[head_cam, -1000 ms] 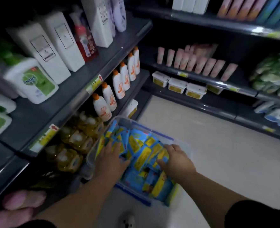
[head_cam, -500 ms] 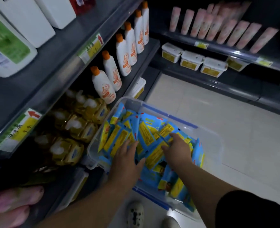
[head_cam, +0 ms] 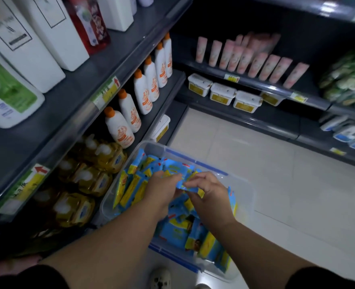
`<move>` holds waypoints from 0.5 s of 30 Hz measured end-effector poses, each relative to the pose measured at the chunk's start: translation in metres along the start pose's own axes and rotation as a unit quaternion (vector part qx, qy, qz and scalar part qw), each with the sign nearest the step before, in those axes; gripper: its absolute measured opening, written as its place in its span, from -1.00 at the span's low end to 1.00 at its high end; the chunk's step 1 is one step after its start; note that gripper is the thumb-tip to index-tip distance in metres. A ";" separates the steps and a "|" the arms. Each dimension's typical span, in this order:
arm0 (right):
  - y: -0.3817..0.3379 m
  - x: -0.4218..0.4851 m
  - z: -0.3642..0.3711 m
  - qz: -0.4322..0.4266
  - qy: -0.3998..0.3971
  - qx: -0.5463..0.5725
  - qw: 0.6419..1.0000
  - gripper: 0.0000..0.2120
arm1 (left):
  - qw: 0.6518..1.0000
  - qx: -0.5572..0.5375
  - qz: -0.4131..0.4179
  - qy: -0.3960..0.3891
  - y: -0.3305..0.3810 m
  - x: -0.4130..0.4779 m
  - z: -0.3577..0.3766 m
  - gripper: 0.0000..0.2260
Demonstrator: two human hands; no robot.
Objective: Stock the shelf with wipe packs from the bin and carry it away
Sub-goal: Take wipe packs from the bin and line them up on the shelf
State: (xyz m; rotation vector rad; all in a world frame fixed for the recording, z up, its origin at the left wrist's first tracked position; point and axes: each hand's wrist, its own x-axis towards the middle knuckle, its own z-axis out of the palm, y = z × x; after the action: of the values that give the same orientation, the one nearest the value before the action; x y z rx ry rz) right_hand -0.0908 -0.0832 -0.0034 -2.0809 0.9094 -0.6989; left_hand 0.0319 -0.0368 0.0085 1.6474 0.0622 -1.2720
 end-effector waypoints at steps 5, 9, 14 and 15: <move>0.038 -0.006 0.004 0.114 -0.209 -0.101 0.966 -0.28 | 0.990 0.096 0.053 0.088 -0.014 0.011 -0.025 -0.46; 0.068 0.005 0.012 0.257 -0.170 -0.192 0.932 -0.23 | 0.980 0.144 0.105 0.092 -0.027 0.015 -0.037 -0.57; 0.080 0.015 0.032 0.315 -0.145 -0.202 0.916 -0.23 | 0.980 0.137 0.116 0.081 -0.042 0.023 -0.049 -0.63; 0.080 0.015 0.034 0.313 -0.135 -0.213 0.916 -0.24 | 0.981 0.132 0.119 0.083 -0.043 0.024 -0.051 -0.64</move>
State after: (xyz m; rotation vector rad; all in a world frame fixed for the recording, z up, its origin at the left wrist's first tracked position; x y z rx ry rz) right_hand -0.0874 -0.1184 -0.0837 -1.9856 1.5570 0.1377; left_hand 0.0534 0.0088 -0.0418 1.9222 -0.2050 -0.9909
